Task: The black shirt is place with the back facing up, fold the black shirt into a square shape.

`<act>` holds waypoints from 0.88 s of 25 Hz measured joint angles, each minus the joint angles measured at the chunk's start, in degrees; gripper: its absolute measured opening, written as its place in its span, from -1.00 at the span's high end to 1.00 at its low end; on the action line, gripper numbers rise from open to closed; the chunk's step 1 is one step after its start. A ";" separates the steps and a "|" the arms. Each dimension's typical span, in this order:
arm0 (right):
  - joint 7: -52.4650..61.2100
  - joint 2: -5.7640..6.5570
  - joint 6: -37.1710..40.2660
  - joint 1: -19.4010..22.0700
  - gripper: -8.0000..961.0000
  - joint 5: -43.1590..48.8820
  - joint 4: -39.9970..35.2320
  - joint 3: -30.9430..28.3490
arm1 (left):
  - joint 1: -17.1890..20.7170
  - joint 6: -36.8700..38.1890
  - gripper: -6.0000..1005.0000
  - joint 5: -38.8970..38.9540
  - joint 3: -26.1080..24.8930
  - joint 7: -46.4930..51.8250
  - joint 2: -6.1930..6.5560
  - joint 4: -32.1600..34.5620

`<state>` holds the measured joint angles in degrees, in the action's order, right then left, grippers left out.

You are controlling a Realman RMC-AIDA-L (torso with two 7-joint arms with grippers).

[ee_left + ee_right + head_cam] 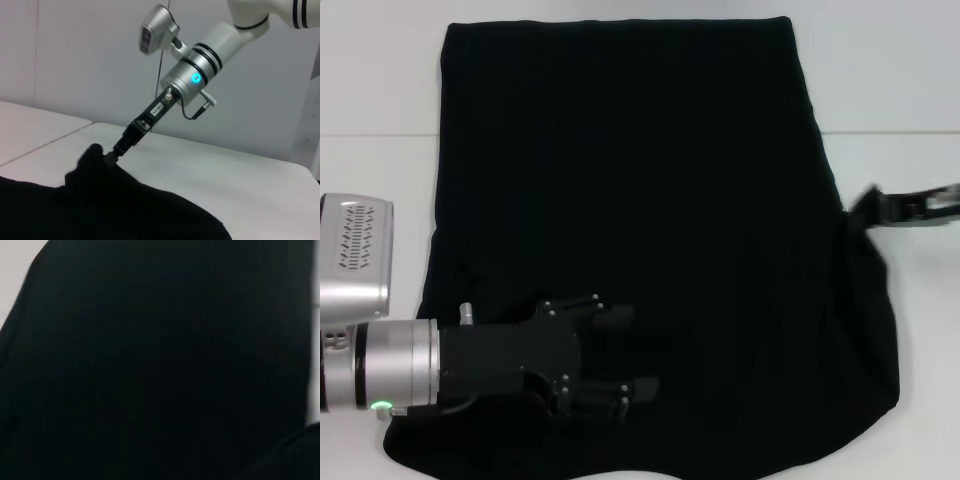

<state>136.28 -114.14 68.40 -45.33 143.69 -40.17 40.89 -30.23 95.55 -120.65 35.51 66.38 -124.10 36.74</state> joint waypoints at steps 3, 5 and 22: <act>0.83 -1.16 0.22 -2.25 0.98 0.20 0.62 4.64 | 0.00 -0.06 -0.80 -0.01 0.01 0.73 0.00 0.02; 1.53 -1.66 0.16 -3.46 0.98 0.47 1.22 7.01 | 0.00 -0.09 -0.80 0.01 -0.02 0.82 0.05 0.04; 0.85 -4.42 -1.65 -6.09 0.92 -1.39 2.38 9.91 | -0.43 -1.44 -0.80 -0.37 -0.42 0.85 0.18 0.09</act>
<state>137.13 -118.57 66.75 -51.41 142.30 -37.79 50.80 -30.66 94.11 -121.03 35.08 67.23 -123.92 36.82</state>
